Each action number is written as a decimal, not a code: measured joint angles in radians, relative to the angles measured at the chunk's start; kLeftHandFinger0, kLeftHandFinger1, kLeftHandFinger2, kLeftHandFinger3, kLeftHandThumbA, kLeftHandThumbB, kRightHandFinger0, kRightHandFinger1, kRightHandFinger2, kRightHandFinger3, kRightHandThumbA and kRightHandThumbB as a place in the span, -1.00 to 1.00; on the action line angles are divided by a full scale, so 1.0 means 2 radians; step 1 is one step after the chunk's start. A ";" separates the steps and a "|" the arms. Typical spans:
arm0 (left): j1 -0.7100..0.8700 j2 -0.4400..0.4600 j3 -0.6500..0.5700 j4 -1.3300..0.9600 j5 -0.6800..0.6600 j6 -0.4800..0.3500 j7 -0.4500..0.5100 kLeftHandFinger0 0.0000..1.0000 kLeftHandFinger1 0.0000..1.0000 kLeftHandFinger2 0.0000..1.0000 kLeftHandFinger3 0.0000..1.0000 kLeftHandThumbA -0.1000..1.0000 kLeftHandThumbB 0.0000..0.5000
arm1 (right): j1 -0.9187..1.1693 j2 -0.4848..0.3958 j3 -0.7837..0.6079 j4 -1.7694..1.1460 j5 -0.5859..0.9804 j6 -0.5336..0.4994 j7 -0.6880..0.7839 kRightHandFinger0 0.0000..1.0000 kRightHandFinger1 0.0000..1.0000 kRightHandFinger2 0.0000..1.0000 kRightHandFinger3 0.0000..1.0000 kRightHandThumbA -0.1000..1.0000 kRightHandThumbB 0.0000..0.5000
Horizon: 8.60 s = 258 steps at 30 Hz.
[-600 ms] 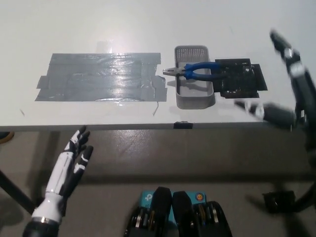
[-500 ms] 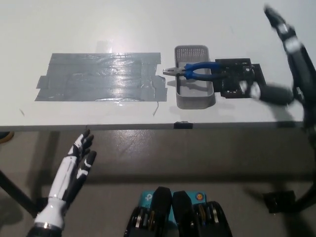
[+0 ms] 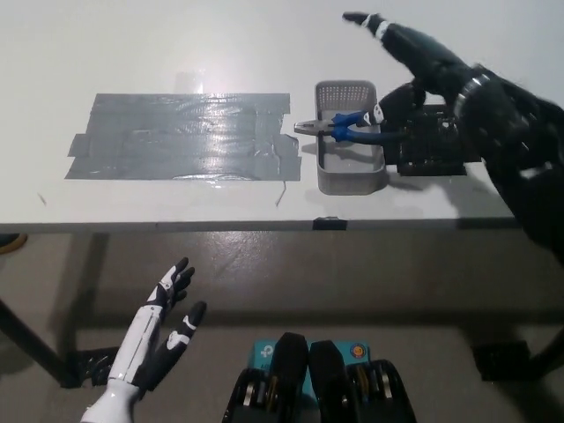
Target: The robot picks the blue plier placed on top of the container and places it on the grey area of the table
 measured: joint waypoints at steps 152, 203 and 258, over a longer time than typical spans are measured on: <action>-0.069 0.016 -0.008 -0.008 0.034 -0.009 -0.039 0.93 0.97 0.99 1.00 0.68 -0.74 | -0.109 0.124 0.043 0.434 -0.096 -0.140 -0.208 -0.79 0.22 0.90 0.09 -1.00 -0.16; -0.071 0.014 -0.019 -0.014 0.038 -0.013 -0.040 0.93 0.91 0.97 1.00 0.42 -1.00 | -0.175 0.282 0.010 0.464 -0.095 -0.152 -0.249 -0.84 -0.59 -0.23 0.14 -1.00 0.03; -0.076 0.014 -0.022 -0.003 0.047 -0.014 -0.048 1.00 1.00 1.00 1.00 0.97 -0.73 | -0.057 0.107 -0.121 0.118 -0.026 -0.126 -0.144 1.00 1.00 1.00 1.00 1.00 0.61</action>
